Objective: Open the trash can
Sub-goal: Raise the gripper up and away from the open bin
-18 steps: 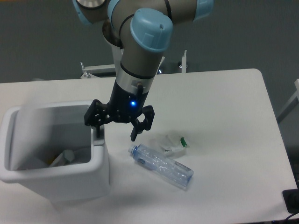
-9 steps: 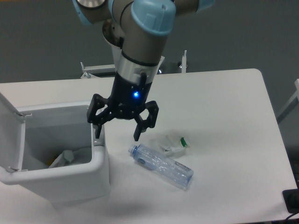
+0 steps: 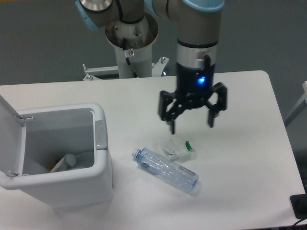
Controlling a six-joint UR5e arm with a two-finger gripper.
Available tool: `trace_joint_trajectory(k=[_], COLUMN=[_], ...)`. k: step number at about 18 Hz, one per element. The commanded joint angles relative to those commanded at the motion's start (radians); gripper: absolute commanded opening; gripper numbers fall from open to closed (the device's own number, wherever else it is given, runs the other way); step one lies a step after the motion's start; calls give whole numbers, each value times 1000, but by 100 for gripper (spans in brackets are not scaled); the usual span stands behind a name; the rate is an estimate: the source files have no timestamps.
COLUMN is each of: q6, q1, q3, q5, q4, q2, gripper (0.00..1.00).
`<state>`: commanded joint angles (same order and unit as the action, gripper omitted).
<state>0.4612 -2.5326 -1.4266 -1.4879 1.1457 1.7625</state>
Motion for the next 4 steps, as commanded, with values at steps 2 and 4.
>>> trace_joint_trajectory(k=[2, 4], q6=[81, 111], q1=[2, 3], q3=[2, 3], q5=[-41, -72], q4=[11, 11], q2=[-2, -3], gripper=[100, 100])
